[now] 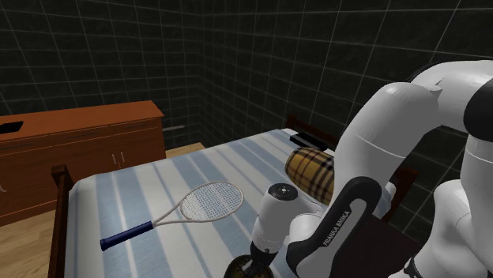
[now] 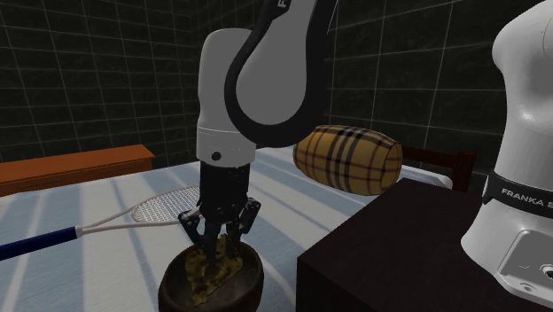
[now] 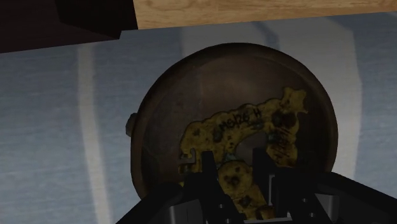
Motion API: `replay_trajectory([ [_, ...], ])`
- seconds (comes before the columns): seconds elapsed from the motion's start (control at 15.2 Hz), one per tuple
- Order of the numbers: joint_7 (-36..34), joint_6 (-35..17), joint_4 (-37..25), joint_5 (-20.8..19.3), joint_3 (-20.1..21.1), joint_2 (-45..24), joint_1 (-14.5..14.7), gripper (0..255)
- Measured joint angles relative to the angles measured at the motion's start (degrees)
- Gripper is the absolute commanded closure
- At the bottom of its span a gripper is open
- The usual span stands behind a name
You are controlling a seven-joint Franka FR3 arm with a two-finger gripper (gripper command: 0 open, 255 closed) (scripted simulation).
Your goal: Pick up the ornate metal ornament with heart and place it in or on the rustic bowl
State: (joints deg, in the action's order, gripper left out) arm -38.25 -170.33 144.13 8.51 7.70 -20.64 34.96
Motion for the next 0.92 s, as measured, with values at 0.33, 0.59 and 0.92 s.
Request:
replay_trajectory([
  [0.33, 0.0, 0.0, 0.0, 0.0, 0.0, -0.1, 0.0, 0],
  [0.59, 0.0, 0.0, 0.0, 0.0, 0.0, -0.1, 0.0, 0],
  [0.92, 0.1, 5.0, 1.7, 0.3, 0.3, 6.8, -0.5, 0],
])
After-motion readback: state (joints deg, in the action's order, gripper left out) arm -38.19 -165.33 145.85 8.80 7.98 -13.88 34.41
